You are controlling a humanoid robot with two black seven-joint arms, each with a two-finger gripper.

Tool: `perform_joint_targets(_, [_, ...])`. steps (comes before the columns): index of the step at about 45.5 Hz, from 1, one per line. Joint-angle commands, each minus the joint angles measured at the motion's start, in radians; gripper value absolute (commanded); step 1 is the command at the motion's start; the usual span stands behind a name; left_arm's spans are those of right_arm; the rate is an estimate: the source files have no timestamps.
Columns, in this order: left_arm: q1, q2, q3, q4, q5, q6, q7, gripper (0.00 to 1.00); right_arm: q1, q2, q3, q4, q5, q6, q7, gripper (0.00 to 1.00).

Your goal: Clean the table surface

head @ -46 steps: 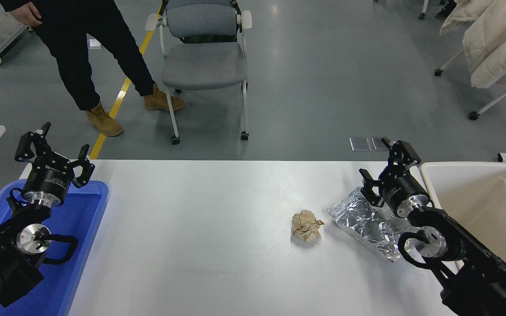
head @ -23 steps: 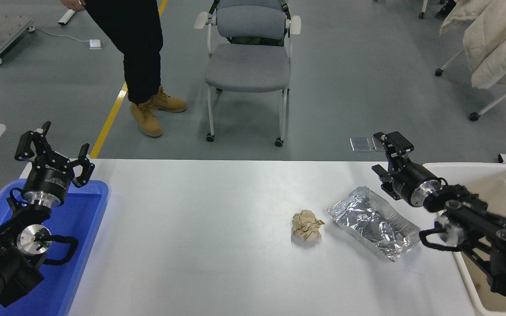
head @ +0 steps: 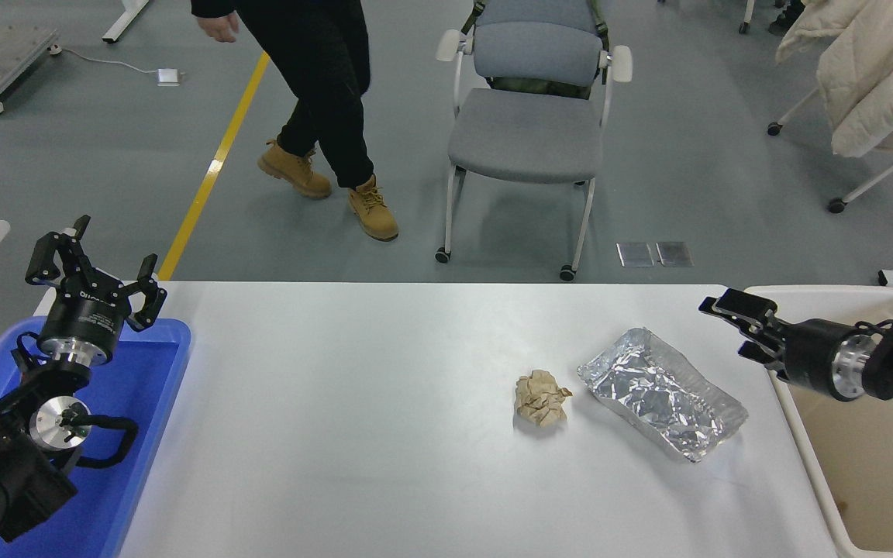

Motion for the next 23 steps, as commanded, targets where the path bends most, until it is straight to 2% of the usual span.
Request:
perform_joint_targets(1, [0.000, 0.000, 0.000, 0.000, 0.000, 0.000, 0.000, 1.00, 0.037, -0.034, -0.104, 0.043, 0.113, 0.041, -0.205, 0.99])
perform_joint_targets(7, [0.000, 0.000, 0.000, 0.000, 0.000, 0.000, 0.000, 1.00, 0.040, 0.006, -0.103, 0.043, 0.303, 0.040, -0.251, 0.99])
perform_joint_targets(23, [0.000, 0.000, 0.000, 0.001, 0.000, 0.000, 0.000, 1.00, 0.012, 0.167, -0.090, -0.004, 0.468, -0.018, -0.253, 0.99])
